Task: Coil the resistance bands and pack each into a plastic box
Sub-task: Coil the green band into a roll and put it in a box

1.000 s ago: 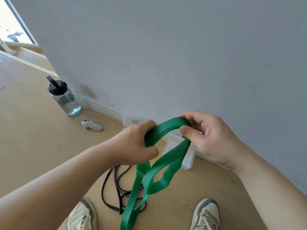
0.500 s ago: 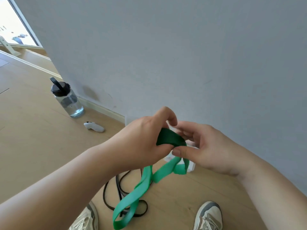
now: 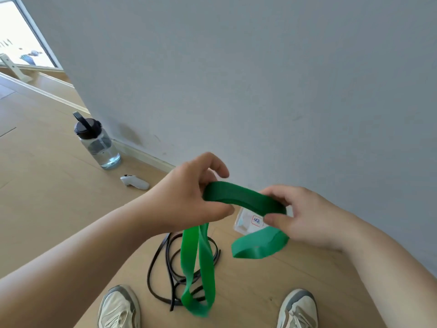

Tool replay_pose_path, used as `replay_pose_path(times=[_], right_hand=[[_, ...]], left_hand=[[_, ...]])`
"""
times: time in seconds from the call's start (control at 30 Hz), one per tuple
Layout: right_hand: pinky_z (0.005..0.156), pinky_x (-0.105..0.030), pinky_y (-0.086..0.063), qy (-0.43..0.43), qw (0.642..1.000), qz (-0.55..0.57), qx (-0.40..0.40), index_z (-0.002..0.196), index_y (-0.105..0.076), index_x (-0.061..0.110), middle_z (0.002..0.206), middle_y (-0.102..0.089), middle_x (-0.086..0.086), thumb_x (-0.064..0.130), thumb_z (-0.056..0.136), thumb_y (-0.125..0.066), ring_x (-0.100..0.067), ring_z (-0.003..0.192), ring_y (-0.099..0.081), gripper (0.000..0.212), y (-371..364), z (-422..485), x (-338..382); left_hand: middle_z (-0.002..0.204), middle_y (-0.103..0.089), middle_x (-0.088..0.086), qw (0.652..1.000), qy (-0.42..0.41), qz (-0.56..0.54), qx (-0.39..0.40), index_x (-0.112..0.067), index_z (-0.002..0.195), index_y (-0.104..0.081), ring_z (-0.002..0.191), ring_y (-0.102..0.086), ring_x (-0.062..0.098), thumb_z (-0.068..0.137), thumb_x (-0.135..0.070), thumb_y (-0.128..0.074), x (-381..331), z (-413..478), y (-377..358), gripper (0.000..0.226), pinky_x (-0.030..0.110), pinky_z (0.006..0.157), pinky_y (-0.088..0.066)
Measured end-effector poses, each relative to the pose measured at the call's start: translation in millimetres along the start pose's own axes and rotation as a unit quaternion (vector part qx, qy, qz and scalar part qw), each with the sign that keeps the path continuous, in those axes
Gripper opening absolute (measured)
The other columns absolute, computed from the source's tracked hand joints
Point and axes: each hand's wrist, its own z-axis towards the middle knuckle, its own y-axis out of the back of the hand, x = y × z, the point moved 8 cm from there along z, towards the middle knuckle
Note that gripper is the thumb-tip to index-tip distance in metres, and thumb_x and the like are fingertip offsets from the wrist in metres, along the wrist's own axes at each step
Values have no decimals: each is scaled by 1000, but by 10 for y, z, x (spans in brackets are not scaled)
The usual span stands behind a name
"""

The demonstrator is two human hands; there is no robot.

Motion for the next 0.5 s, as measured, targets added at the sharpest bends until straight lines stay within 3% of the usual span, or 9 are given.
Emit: replay_pose_path(times=[0.17, 0.3, 0.4, 0.5], right_hand=[[109, -33, -46, 88, 992, 88, -18, 122, -65, 47, 116, -73, 19, 23, 79, -87, 0, 116, -65, 54, -51, -40, 317], [92, -12, -48, 119, 988, 81, -53, 115, -68, 46, 104, -74, 27, 17, 89, -78, 7, 102, -68, 40, -18, -81, 448], [90, -20, -55, 119, 986, 81, -84, 107, -67, 49, 101, -74, 25, 16, 94, -72, 1, 97, -71, 35, -1, -78, 462], [94, -34, -59, 110, 981, 122, -105, 118, -71, 37, 102, -77, 17, 12, 96, -70, -5, 97, -74, 33, 61, -58, 398]], left_hand=[[87, -77, -14, 996, -60, -35, -49, -30, 102, -73, 80, -73, 4, 77, -15, -87, -261, -110, -43, 32, 20, 73, -59], [92, -77, -11, 994, -87, -20, -57, -31, 110, -71, 85, -74, 8, 78, -14, -82, -232, -93, -80, 38, 32, 79, -60], [92, -67, -7, 995, -97, 35, 6, -41, 122, -47, 78, -66, 16, 79, -9, -71, -135, -50, -210, 59, 43, 79, -57], [87, -61, 1, 993, -98, 63, 23, -45, 134, -33, 77, -62, 25, 80, -7, -65, -95, -56, -314, 73, 46, 78, -57]])
